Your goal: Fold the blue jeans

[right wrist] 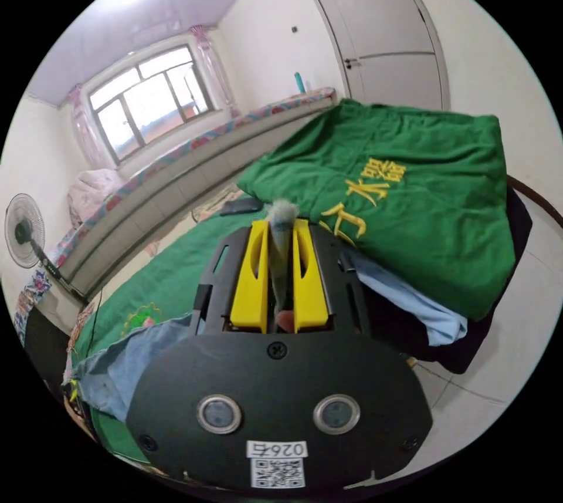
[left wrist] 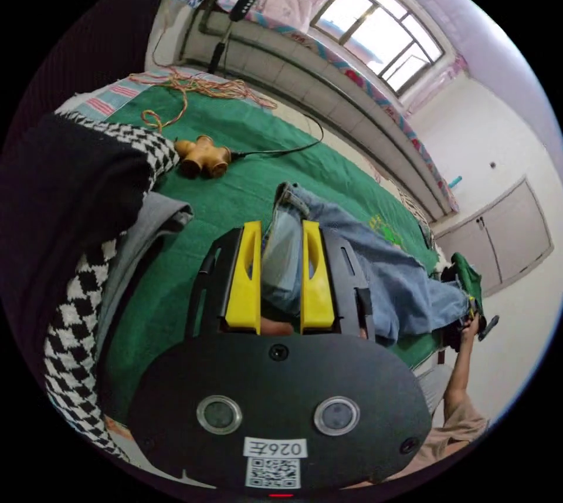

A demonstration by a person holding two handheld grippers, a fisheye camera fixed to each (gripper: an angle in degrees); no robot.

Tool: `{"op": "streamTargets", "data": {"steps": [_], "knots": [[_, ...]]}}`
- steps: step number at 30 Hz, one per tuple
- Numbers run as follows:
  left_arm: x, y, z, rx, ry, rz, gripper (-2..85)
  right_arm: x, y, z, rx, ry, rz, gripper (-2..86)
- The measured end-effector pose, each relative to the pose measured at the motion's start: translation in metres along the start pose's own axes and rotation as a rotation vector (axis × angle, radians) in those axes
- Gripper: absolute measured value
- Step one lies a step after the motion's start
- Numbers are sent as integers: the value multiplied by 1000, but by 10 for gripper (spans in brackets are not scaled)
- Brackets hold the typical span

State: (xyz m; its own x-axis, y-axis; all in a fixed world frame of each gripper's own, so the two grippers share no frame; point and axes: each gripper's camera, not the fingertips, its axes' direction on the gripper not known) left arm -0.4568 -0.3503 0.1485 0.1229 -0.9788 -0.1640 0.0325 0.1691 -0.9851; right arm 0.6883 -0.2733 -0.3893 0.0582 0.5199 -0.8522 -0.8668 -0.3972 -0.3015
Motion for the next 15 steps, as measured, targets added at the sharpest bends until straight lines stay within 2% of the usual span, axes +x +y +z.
{"op": "streamTargets", "data": {"steps": [5,8,10,12,14,15], "knots": [[41,17,-31,102,107,186,80,-2,-8,-18,31,12,-80,61],[73,21,-15,86,100,310,145,-32,-8,-23,38,14,-240,60],[93,22,4,32,38,369,191,-63,-5,-11,-28,-11,-416,56],[116,24,42,-111,-158,420,229,-81,0,8,-103,6,-515,62],[132,31,75,-243,-267,488,229,-92,3,32,-185,57,-584,77],[140,37,84,-247,-329,505,229,-95,4,49,-239,102,-618,91]]}}
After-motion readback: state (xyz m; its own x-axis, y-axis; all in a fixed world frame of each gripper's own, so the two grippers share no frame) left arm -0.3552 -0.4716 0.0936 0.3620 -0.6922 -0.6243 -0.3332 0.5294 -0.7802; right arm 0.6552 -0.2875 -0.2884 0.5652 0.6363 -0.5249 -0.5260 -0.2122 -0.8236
